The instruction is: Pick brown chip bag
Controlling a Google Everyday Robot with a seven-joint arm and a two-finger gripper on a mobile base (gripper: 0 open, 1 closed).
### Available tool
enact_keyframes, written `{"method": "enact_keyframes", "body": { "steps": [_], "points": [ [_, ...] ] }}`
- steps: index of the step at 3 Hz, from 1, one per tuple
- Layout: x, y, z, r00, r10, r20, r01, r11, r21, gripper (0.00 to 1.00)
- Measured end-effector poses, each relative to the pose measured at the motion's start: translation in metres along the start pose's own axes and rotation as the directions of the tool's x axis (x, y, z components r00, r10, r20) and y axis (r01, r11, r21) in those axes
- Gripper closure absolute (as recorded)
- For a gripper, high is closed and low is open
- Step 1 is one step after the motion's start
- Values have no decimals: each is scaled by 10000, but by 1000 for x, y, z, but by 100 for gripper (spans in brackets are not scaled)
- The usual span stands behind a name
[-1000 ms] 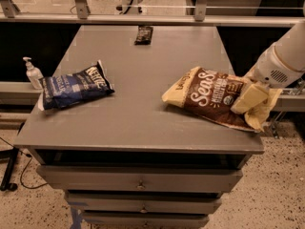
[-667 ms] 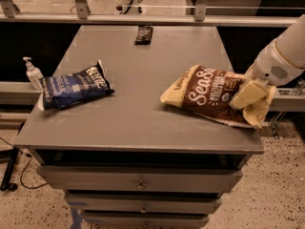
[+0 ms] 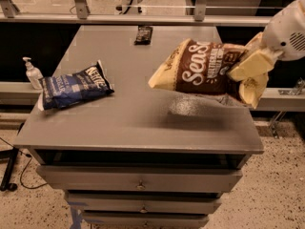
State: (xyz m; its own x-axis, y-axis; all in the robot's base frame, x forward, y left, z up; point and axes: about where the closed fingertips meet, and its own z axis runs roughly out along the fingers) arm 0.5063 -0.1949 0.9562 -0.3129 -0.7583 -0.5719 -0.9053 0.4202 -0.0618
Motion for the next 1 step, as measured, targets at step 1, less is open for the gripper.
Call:
{"method": "enact_keyframes", "body": {
  "steps": [1],
  "points": [
    [-11, 4, -2, 9995, -16, 327, 20, 9999, -124, 100]
  ]
}}
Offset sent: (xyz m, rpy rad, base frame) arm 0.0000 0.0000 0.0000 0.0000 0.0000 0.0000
